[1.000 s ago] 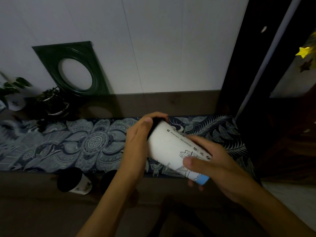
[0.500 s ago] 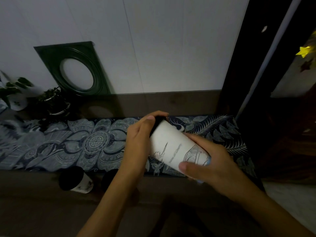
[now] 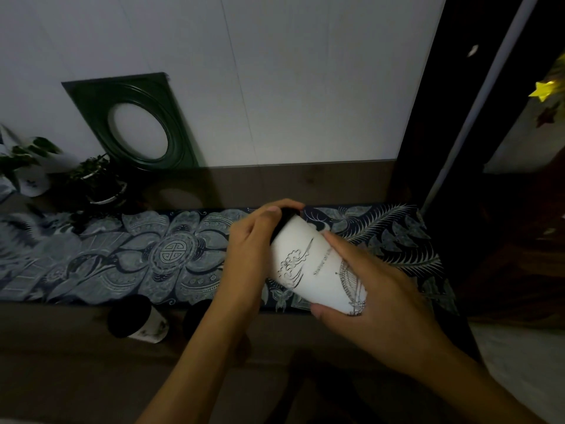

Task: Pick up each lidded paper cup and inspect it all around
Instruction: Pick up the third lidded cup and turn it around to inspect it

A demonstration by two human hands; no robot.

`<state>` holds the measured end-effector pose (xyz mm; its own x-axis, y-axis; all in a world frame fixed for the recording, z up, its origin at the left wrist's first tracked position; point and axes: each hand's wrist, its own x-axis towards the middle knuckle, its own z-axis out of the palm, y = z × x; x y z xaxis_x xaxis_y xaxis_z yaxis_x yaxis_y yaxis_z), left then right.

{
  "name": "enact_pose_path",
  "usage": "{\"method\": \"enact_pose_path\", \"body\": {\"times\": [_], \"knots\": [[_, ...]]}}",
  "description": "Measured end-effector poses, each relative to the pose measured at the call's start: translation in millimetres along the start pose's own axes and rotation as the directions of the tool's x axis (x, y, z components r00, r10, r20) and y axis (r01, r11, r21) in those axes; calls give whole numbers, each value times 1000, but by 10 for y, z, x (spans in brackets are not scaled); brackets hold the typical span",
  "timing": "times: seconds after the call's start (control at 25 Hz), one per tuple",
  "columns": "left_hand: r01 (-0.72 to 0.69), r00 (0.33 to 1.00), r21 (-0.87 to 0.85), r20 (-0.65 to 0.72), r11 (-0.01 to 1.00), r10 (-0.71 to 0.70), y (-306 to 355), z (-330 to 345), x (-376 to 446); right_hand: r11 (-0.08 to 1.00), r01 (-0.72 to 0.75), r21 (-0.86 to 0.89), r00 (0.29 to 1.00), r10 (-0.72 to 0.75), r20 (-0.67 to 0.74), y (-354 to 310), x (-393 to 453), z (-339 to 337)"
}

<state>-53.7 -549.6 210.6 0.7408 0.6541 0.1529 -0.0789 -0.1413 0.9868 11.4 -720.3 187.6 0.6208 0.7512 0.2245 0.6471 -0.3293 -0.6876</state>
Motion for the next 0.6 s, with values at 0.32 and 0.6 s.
{"method": "enact_pose_path", "body": {"times": [0.32,0.6], "knots": [[-72,997,-52,25,996,73,-17,-99,-21,488,-414,768,910,200,364,-115,-32,13],[21,1000,-19,-14,1000,-21,-52,-68,-28,969,117,-217,993,-119,4,-53,-70,85]]}}
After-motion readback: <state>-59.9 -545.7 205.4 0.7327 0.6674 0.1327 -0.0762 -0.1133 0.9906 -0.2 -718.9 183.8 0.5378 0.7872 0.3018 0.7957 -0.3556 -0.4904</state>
